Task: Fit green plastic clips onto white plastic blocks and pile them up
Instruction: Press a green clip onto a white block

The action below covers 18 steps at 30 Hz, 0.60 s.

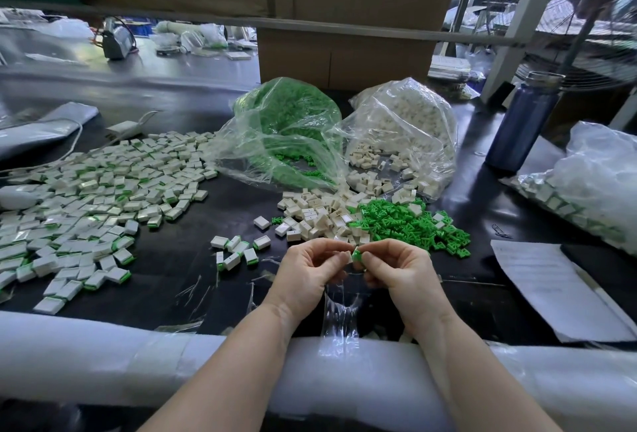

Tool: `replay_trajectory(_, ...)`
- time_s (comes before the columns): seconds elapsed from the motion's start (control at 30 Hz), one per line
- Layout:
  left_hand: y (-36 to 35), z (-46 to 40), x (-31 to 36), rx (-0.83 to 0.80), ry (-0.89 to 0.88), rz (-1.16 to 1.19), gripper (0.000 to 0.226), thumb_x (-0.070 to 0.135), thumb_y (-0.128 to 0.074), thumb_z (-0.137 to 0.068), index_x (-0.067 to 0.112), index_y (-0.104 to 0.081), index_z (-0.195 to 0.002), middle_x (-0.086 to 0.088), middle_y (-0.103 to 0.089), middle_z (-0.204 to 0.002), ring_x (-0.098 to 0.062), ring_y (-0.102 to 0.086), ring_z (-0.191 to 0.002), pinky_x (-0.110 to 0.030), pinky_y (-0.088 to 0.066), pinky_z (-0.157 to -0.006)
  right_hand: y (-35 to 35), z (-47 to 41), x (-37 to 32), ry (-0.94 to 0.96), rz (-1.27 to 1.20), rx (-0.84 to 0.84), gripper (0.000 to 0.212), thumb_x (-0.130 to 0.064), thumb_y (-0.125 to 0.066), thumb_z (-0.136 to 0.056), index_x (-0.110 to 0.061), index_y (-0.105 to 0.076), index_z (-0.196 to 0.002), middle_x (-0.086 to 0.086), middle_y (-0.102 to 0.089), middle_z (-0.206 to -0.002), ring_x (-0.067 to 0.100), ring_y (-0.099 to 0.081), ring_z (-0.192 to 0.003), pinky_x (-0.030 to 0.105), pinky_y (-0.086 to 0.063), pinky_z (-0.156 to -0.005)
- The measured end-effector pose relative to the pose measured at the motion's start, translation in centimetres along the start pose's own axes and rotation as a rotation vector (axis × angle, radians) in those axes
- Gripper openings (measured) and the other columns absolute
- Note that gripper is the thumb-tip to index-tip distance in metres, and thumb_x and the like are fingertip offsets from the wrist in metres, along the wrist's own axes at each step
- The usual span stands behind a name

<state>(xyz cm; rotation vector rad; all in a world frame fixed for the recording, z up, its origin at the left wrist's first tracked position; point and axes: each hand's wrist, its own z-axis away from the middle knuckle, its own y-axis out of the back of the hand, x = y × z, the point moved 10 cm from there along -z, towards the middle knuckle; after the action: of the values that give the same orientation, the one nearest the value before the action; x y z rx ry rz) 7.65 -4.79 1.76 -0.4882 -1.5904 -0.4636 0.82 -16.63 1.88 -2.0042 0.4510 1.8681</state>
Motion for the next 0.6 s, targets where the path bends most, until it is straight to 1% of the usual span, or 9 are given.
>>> replay_trajectory(0.1,0.2,0.0,-0.2,0.022,0.000,-0.080,0.020,0.002,-0.057,-0.089,0.016,-0.070,-0.089,-0.003,-0.067,-0.077,-0.010,-0.061,-0.064,-0.021,-0.053,-0.065,0.1,0.0,-0.4,0.045,0.089,0.016,0.018,0.003,-0.065,-0.082,-0.014,-0.070,-0.076,0.002,-0.070,-0.064,0.005,-0.061,-0.054,0.015,-0.048,-0.052)
replay_trajectory(0.2,0.2,-0.1,-0.4,0.034,0.021,-0.097,0.023,-0.001,-0.055,-0.088,0.016,-0.069,-0.083,-0.003,-0.066,-0.074,-0.008,-0.059,-0.062,-0.019,-0.052,-0.063,0.0,0.1,-1.0,0.106,0.194,0.023,0.022,0.003,-0.067,-0.080,-0.018,-0.069,-0.073,-0.004,-0.070,-0.064,0.003,-0.063,-0.058,0.014,-0.049,-0.055)
replay_trajectory(0.3,0.1,0.0,-0.4,0.029,0.023,-0.081,0.015,0.001,-0.061,-0.085,0.013,-0.069,-0.080,-0.001,-0.065,-0.067,-0.006,-0.058,-0.058,-0.016,-0.050,-0.059,-0.3,0.1,-1.3,0.155,0.273,0.024,0.023,0.001,-0.069,-0.079,-0.021,-0.069,-0.072,-0.008,-0.070,-0.065,0.001,-0.064,-0.062,0.012,-0.048,-0.059)
replay_trajectory(0.4,-0.1,0.0,-0.1,0.008,-0.003,-0.134,0.007,0.006,-0.067,-0.082,0.012,-0.068,-0.079,0.001,-0.063,-0.062,-0.002,-0.055,-0.051,-0.015,-0.048,-0.056,-0.3,0.1,-1.5,0.186,0.313,0.027,0.023,0.001,-0.070,-0.078,-0.022,-0.069,-0.072,-0.007,-0.070,-0.067,0.001,-0.064,-0.065,0.011,-0.048,-0.062)
replay_trajectory(0.6,0.0,0.1,0.1,0.010,-0.007,-0.163,0.006,0.005,-0.066,-0.083,0.009,-0.068,-0.078,-0.003,-0.061,-0.062,-0.002,-0.053,-0.050,-0.015,-0.047,-0.056,-0.5,0.0,-1.4,0.194,0.325,0.019,0.028,0.003,-0.071,-0.077,-0.024,-0.068,-0.069,-0.009,-0.069,-0.064,-0.001,-0.064,-0.064,0.011,-0.047,-0.062)
